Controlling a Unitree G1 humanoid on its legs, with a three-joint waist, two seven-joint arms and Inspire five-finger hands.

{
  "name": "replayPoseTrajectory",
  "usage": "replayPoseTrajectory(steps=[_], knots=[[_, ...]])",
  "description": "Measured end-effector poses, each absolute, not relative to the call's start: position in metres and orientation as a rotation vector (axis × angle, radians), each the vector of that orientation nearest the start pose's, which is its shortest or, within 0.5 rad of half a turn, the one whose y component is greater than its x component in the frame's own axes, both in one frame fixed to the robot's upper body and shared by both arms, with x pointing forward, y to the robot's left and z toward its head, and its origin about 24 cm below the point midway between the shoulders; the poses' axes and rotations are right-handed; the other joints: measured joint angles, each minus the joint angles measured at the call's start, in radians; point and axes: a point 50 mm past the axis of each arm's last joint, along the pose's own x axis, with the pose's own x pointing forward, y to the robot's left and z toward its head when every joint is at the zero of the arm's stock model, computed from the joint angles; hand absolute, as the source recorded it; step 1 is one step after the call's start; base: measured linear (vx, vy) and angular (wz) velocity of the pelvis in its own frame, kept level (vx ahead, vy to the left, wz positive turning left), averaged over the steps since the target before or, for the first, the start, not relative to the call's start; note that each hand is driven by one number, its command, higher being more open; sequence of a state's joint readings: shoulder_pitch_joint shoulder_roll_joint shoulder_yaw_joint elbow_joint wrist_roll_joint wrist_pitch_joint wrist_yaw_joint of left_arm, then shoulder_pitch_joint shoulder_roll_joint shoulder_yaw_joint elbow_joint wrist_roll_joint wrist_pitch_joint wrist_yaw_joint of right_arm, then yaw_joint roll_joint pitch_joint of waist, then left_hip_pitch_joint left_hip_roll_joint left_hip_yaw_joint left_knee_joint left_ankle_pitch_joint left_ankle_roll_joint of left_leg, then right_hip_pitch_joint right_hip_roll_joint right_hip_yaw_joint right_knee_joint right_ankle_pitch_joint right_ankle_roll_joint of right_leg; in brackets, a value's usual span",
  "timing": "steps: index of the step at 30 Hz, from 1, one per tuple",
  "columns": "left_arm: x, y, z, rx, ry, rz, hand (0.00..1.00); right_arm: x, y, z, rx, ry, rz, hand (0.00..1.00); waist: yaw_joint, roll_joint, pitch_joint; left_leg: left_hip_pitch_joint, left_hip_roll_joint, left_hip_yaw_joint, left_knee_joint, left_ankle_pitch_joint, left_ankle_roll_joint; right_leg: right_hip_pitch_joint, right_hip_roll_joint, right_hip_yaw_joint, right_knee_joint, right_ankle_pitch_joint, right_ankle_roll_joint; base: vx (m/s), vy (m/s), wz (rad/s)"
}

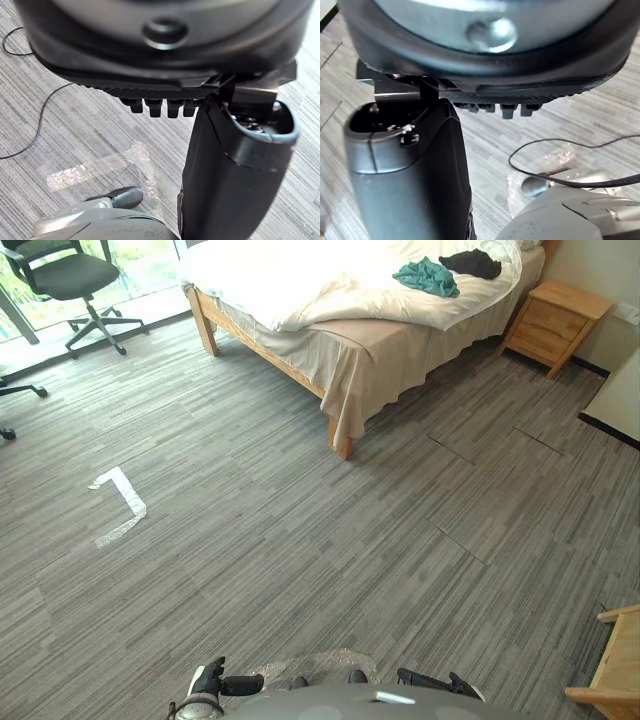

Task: Tidy up the quilt and then pick up the clothes from the bed and put them into the laundry hamper

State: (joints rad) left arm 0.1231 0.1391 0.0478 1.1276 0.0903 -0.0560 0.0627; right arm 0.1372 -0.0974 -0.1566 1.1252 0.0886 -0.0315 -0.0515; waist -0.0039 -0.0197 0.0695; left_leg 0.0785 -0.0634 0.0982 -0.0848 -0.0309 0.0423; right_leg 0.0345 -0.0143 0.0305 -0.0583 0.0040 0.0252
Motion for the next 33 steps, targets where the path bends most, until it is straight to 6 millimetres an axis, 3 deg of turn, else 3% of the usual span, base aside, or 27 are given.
replayPoseTrajectory(steps=[6, 8, 10, 12, 13, 14, 15, 16, 17, 18, 20, 21, 22, 23, 24, 25, 26, 27, 28, 29, 30, 33], knots=[[0.074, 0.215, -0.164, 0.207, 1.163, 0.138, 1.0, 0.058, -0.211, -0.168, 0.077, 1.194, -0.353, 0.0, 0.0, -0.003, 0.03, -0.005, 0.007, 0.019, 0.001, -0.013, -0.004, -0.028, 0.009, 0.011, 0.023, -0.011, -0.011, 0.03, -0.013, -0.09], [0.082, 0.215, -0.163, 0.209, 1.142, 0.135, 1.0, 0.062, -0.211, -0.168, 0.09, 1.18, -0.364, 0.0, 0.0, -0.001, 0.049, -0.006, 0.021, 0.063, 0.001, -0.03, -0.014, -0.085, 0.025, 0.033, 0.111, -0.04, -0.015, 0.03, -0.022, -0.68], [0.085, 0.214, -0.162, 0.209, 1.135, 0.132, 1.0, 0.065, -0.213, -0.166, 0.112, 1.161, -0.381, 0.0, -0.003, 0.007, 0.063, -0.007, 0.046, 0.123, 0.002, -0.039, -0.014, -0.166, 0.049, -0.029, 0.221, -0.053, -0.003, 0.01, -0.051, -0.94], [0.09, 0.215, -0.161, 0.212, 1.124, 0.131, 1.0, 0.069, -0.212, -0.166, 0.161, 1.138, -0.419, 0.0, -0.019, 0.016, 0.084, -0.002, 0.069, 0.17, 0.017, -0.053, -0.015, -0.239, 0.05, -0.151, 0.343, -0.079, 0.009, 0.03, -0.059, -0.72], [0.092, 0.216, -0.161, 0.216, 1.122, 0.131, 1.0, 0.071, -0.213, -0.165, 0.202, 1.124, -0.455, 0.0, -0.035, 0.018, 0.094, 0.004, 0.081, 0.186, 0.034, -0.069, -0.023, -0.273, 0.031, -0.248, 0.408, -0.105, -0.025, 0.09, -0.062, -0.56], [0.096, 0.215, -0.16, 0.216, 1.115, 0.13, 1.0, 0.07, -0.215, -0.165, 0.236, 1.116, -0.492, 0.0, -0.044, 0.022, 0.097, 0.013, 0.101, 0.206, 0.054, -0.094, -0.038, -0.293, 0.013, -0.303, 0.418, -0.119, -0.047, 0.26, -0.144, -0.6], [0.105, 0.209, -0.159, 0.206, 1.093, 0.115, 1.0, 0.07, -0.219, -0.164, 0.259, 1.1, -0.524, 0.0, -0.057, 0.052, 0.12, 0.043, 0.168, 0.215, 0.089, -0.145, -0.074, -0.318, 0.01, -0.334, 0.358, -0.114, -0.041, 0.36, -0.203, -0.46], [0.113, 0.202, -0.158, 0.198, 1.071, 0.099, 1.0, 0.07, -0.221, -0.164, 0.256, 1.098, -0.529, 0.0, -0.058, 0.07, 0.134, 0.061, 0.207, 0.219, 0.101, -0.176, -0.091, -0.357, -0.002, -0.336, 0.326, -0.091, -0.012, 0.44, -0.279, -0.28], [0.116, 0.199, -0.158, 0.19, 1.06, 0.091, 1.0, 0.07, -0.223, -0.163, 0.26, 1.094, -0.541, 0.0, -0.059, 0.073, 0.14, 0.079, 0.225, 0.224, 0.1, -0.187, -0.107, -0.401, -0.025, -0.331, 0.308, -0.075, 0.01, 0.43, -0.287, -0.04], [0.121, 0.196, -0.157, 0.181, 1.047, 0.084, 1.0, 0.066, -0.22, -0.164, 0.271, 1.102, -0.548, 0.0, -0.063, 0.056, 0.148, 0.109, 0.228, 0.23, 0.1, -0.196, -0.139, -0.437, -0.072, -0.326, 0.289, -0.055, 0.031, 0.51, -0.342, 0.08], [0.117, 0.194, -0.158, 0.154, 1.055, 0.095, 1.0, 0.053, -0.215, -0.167, 0.294, 1.124, -0.568, 0.0, -0.074, 0.037, 0.152, 0.181, 0.237, 0.239, 0.096, -0.218, -0.163, -0.452, -0.119, -0.323, 0.257, -0.048, 0.035, 0.55, -0.346, 0.11], [0.115, 0.19, -0.159, 0.13, 1.054, 0.104, 1.0, 0.051, -0.215, -0.167, 0.302, 1.13, -0.568, 0.0, -0.083, 0.043, 0.15, 0.218, 0.259, 0.238, 0.107, -0.216, -0.167, -0.458, -0.107, -0.326, 0.323, 0.053, 0.007, 0.53, -0.308, -0.05], [0.115, 0.187, -0.159, 0.108, 1.047, 0.117, 1.0, 0.05, -0.218, -0.167, 0.307, 1.126, -0.57, 0.0, -0.086, 0.062, 0.147, 0.207, 0.292, 0.232, 0.164, -0.2, -0.175, -0.471, -0.081, -0.329, 0.374, 0.056, -0.035, 0.79, -0.537, -0.34], [0.115, 0.178, -0.16, 0.062, 1.044, 0.129, 1.0, 0.05, -0.225, -0.165, 0.292, 1.112, -0.578, 0.0, -0.079, 0.09, 0.15, 0.165, 0.349, 0.2, 0.304, -0.172, -0.156, -0.453, -0.037, -0.33, 0.384, 0.011, -0.079, 0.63, -0.479, -0.48], [0.115, 0.176, -0.16, 0.038, 1.043, 0.148, 1.0, 0.051, -0.227, -0.164, 0.287, 1.107, -0.58, 0.0, -0.074, 0.098, 0.147, 0.13, 0.375, 0.177, 0.396, -0.135, -0.128, -0.437, -0.011, -0.326, 0.377, -0.009, -0.089, 0.8, -0.577, -0.66], [0.114, 0.177, -0.16, 0.008, 1.038, 0.178, 1.0, 0.054, -0.228, -0.163, 0.271, 1.1, -0.57, 0.0, -0.072, 0.103, 0.146, 0.064, 0.413, 0.132, 0.573, -0.029, -0.08, -0.378, 0.036, -0.313, 0.335, -0.034, -0.109, 0.73, -0.406, -0.74], [0.116, 0.178, -0.158, 0.004, 1.015, 0.187, 1.0, 0.057, -0.229, -0.162, 0.219, 1.105, -0.532, 0.0, -0.064, 0.104, 0.148, 0.01, 0.426, 0.089, 0.751, 0.017, -0.111, -0.294, 0.088, -0.28, 0.272, -0.038, -0.124, 0.77, -0.374, -0.9], [0.12, 0.177, -0.155, 0.002, 0.994, 0.19, 1.0, 0.059, -0.228, -0.161, 0.191, 1.106, -0.506, 0.0, -0.051, 0.097, 0.147, -0.027, 0.408, 0.055, 0.866, -0.02, -0.155, -0.224, 0.117, -0.244, 0.221, -0.041, -0.131, 0.76, -0.313, -0.83], [0.122, 0.178, -0.154, 0.004, 0.983, 0.195, 1.0, 0.061, -0.226, -0.161, 0.177, 1.103, -0.491, 0.0, -0.042, 0.088, 0.148, -0.056, 0.385, 0.042, 0.93, -0.049, -0.175, -0.179, 0.126, -0.226, 0.192, -0.041, -0.131, 0.7, -0.276, -0.85], [0.128, 0.18, -0.15, 0.013, 0.947, 0.201, 1.0, 0.07, -0.222, -0.16, 0.147, 1.091, -0.447, 0.0, -0.023, 0.06, 0.142, -0.129, 0.334, 0.034, 1.022, -0.109, -0.184, -0.103, 0.131, -0.179, 0.138, -0.045, -0.135, 0.8, -0.307, -0.92], [0.136, 0.185, -0.145, 0.026, 0.904, 0.207, 1.0, 0.084, -0.217, -0.159, 0.126, 1.071, -0.398, 0.0, -0.002, 0.037, 0.14, -0.208, 0.286, 0.047, 1.065, -0.173, -0.177, -0.04, 0.13, -0.132, 0.094, -0.045, -0.135, 0.63, -0.225, -0.98], [0.149, 0.184, -0.14, 0.031, 0.855, 0.215, 1.0, 0.112, -0.21, -0.154, 0.11, 1.014, -0.345, 0.0, 0.044, 0.025, 0.139, -0.368, 0.236, 0.101, 0.952, -0.253, -0.146, 0.084, 0.124, -0.068, 0.026, -0.061, -0.11, 0.52, -0.105, -0.87]])
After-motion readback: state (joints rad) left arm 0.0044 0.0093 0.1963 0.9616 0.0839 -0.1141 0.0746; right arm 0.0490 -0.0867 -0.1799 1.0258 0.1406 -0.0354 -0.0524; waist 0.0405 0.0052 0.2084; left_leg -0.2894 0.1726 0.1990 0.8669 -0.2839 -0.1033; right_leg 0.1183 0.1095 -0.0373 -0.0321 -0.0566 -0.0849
